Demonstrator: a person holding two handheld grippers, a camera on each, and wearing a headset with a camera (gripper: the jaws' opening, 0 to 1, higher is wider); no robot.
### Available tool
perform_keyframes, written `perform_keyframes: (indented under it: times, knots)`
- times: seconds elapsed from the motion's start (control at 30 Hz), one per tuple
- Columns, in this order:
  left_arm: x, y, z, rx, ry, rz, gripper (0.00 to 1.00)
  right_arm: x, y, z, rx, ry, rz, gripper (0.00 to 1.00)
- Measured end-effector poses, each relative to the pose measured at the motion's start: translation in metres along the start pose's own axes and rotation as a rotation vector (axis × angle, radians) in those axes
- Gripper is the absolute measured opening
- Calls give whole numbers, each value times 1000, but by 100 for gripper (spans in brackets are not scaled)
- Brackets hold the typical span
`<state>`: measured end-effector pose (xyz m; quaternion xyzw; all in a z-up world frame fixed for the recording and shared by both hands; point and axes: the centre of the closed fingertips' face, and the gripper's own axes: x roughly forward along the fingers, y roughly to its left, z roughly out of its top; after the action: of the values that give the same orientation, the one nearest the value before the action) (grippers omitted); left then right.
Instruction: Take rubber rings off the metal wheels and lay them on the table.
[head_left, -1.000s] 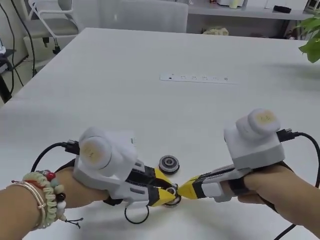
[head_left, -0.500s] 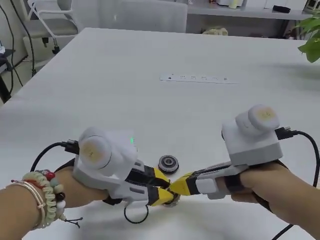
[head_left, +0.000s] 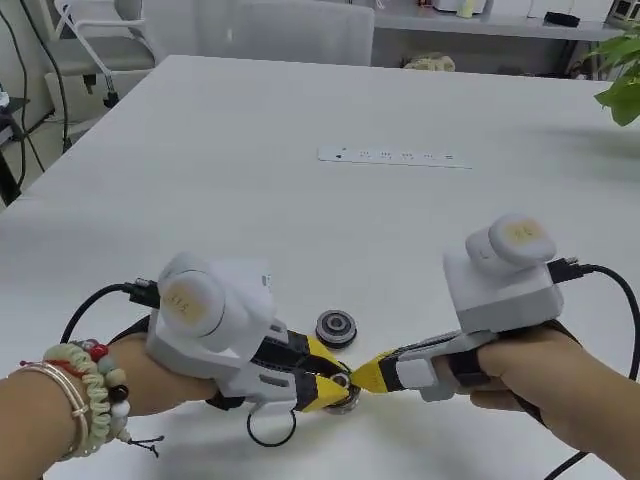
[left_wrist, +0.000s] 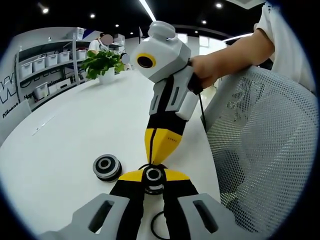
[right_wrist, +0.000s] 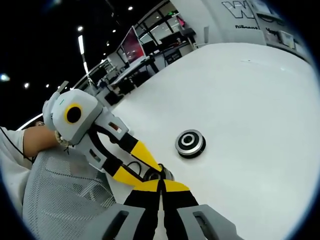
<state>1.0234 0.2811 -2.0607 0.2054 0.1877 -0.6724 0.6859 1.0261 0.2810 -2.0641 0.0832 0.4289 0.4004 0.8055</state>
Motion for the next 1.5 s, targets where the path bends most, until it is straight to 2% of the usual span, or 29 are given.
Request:
perform_keyframes:
  times: [0.4,0.57,0.67,0.87,0.93,1.1,1.33,1.43,1.5]
  knots:
    - [0,0,0,2,8,1,8,-1,-2,1,7,-4,-9,0]
    - [0,0,1,-4,28,-2,8,-2,-2,1,9,-6,-9,0]
    - [-1,-1,0,12,46,-5,8,-2,-2,1,8,-4,-10,0]
    - [-8,-1,3,-5,48,-19,15,-2,-1,1,6,-6,-6,0]
    - [-12,-1,8,-12,33,-22,18,-2,-1,1,6,-6,-5,0]
    - [-19,-4,19,-1,-5,-25,40,-2,-2,2,5,-8,-4,0]
    - [-28,-6,34,8,-39,-25,51,-2,-1,3,-1,-8,-2,0]
    - [-32,-8,43,-25,-63,-27,61,-2,-1,2,0,-7,-3,0]
    - [-36,-12,46,1,-59,-44,68,-3,-1,3,1,-13,-2,0]
